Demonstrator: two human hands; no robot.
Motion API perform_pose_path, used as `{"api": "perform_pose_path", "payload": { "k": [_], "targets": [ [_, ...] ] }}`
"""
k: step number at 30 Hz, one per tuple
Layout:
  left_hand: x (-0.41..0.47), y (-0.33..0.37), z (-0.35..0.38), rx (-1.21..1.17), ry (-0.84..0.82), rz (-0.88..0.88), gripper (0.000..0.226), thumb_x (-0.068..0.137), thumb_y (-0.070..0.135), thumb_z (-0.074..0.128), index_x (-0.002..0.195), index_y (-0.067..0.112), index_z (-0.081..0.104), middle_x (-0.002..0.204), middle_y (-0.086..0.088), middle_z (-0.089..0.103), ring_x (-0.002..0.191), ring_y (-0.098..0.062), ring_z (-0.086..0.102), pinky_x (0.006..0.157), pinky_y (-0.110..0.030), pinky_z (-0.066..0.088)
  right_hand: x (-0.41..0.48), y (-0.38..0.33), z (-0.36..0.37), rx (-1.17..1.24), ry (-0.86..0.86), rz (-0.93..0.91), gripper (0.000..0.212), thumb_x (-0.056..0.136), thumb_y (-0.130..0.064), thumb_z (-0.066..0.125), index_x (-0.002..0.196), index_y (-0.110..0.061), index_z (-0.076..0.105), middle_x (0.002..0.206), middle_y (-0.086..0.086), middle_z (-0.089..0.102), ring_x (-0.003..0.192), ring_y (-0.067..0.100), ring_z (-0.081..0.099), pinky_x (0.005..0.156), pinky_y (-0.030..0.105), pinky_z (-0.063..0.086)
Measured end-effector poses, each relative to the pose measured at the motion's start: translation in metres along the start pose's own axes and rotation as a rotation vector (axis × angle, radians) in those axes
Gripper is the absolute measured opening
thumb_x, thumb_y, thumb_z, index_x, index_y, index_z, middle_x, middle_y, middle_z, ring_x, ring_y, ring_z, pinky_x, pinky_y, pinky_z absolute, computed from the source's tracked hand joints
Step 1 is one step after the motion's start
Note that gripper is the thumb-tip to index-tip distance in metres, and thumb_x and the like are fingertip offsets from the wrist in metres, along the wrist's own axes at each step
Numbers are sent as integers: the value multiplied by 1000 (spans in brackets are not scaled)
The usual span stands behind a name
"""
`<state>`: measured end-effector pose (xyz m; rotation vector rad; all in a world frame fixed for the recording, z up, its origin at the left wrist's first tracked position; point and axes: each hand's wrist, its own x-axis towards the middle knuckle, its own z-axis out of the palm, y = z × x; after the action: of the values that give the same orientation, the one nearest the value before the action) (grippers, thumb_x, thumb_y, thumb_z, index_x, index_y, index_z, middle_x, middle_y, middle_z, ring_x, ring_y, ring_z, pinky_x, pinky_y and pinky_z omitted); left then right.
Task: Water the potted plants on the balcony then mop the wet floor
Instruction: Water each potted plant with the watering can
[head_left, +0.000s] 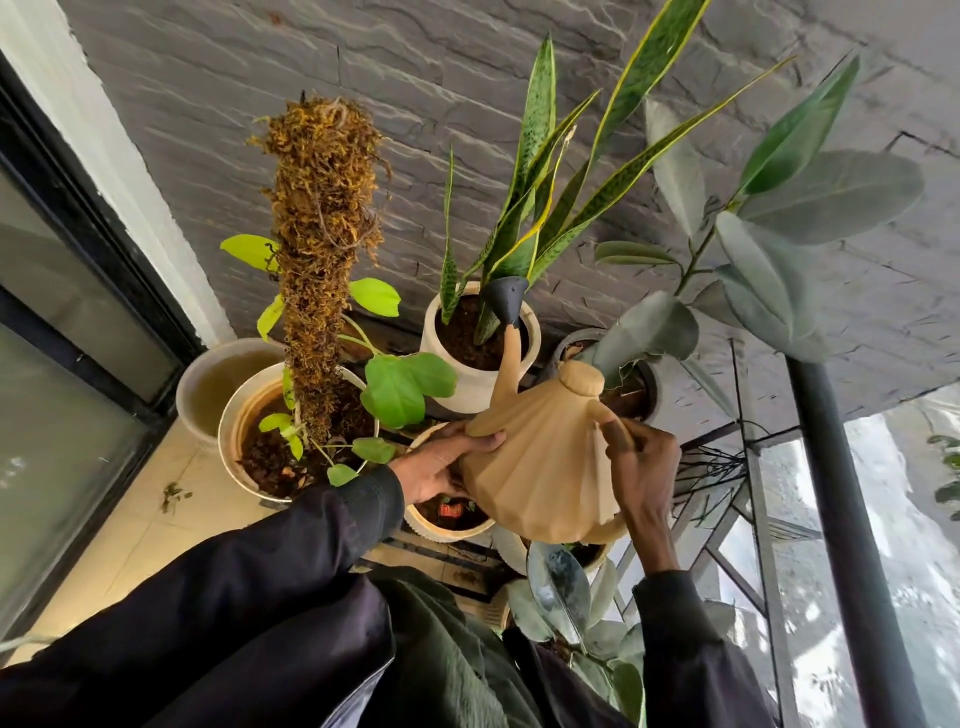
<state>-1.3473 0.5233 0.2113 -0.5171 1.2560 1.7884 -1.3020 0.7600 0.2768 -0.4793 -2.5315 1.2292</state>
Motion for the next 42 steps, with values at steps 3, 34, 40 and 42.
{"api": "perform_pose_path", "payload": {
  "k": [3,34,40,42],
  "targets": [
    [0,-1,1,-2,7,13,83,67,36,89,138,28,47,132,-4,58,113,-22,55,77,-47,53,-5,5,1,23,8,-29,60,93,-49,65,70,7,67,61,28,57,52,18,39,49,35,32],
    [-9,-26,19,30,96,170,98,53,41,98,138,33,51,133,-4,60,122,-26,55,96,-56,51,-33,36,-16,181,54,-50,48,98,-48,69,84,-2,75,74,28,65,59,41,52,57,56,50],
    [-20,-63,19,25,103,58,78,71,38,88,136,31,45,134,-4,57,123,-26,52,93,-52,50,-57,49,-21,125,3,-14,63,96,-51,68,70,6,65,57,23,54,48,27,39,47,48,40],
    [-23,-78,17,35,107,16,75,74,39,87,135,31,44,132,-3,57,123,-25,52,99,-55,49,-66,52,-23,107,-24,3,58,96,-49,68,63,-2,62,50,10,47,51,16,33,47,41,32]
  ]
}}
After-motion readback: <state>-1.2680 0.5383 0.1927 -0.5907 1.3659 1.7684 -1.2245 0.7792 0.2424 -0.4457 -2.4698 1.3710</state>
